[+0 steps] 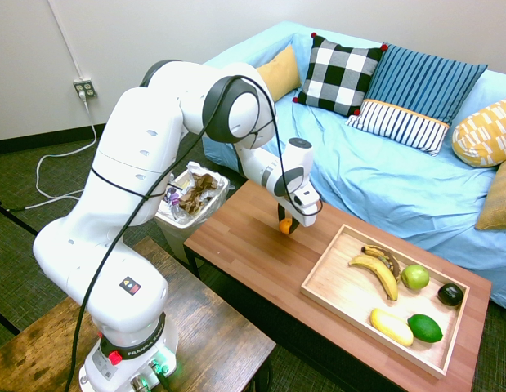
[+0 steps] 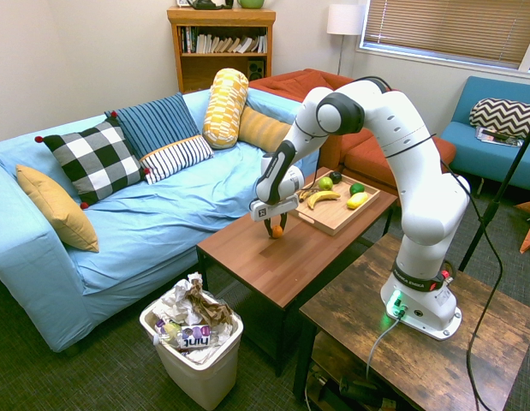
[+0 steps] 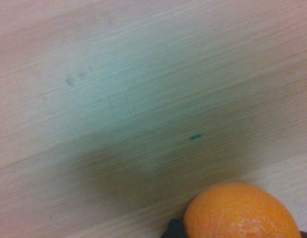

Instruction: Put the tangerine in the tray

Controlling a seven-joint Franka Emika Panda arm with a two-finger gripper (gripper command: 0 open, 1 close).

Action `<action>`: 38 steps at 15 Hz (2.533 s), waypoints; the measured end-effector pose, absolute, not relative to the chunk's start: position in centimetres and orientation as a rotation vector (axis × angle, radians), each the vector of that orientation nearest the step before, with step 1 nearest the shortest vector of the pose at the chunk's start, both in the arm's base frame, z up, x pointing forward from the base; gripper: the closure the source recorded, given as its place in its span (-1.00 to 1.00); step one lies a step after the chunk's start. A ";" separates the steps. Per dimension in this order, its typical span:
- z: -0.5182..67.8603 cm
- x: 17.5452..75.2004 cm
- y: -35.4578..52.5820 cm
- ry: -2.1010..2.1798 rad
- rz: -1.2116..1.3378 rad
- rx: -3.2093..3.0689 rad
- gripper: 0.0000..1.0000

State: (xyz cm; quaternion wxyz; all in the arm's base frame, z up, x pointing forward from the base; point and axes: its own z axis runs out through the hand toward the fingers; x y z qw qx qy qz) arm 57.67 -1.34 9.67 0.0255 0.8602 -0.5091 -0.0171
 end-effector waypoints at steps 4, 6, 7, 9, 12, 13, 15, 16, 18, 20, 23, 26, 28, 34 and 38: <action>15.5 59.1 -4.7 -1.618 0.031 2.672 1.00; 20.0 59.1 -8.6 -1.679 0.078 2.655 1.00; 21.7 58.6 -10.9 -1.715 0.093 2.635 1.00; 23.4 57.5 -15.7 -1.797 0.109 2.578 1.00; 21.3 54.5 -22.7 -1.915 0.048 2.492 1.00; 20.0 53.6 -24.7 -1.943 0.026 2.455 1.00; 17.5 52.3 -27.9 -1.994 0.006 2.391 1.00; 16.4 52.0 -29.0 -2.011 0.005 2.363 1.00; 14.4 51.7 -30.2 -2.028 0.012 2.325 1.00; 13.0 51.7 -30.7 -2.045 0.000 2.304 1.00; 11.8 51.7 -30.8 -2.058 -0.016 2.291 1.00; 11.3 51.7 -30.7 -2.060 -0.026 2.291 1.00; 11.0 51.6 -30.5 -2.058 -0.034 2.294 -1.00; 10.9 52.1 -29.7 -2.044 -0.036 2.315 -1.00; 11.1 52.3 -29.6 -2.046 -0.031 2.318 -1.00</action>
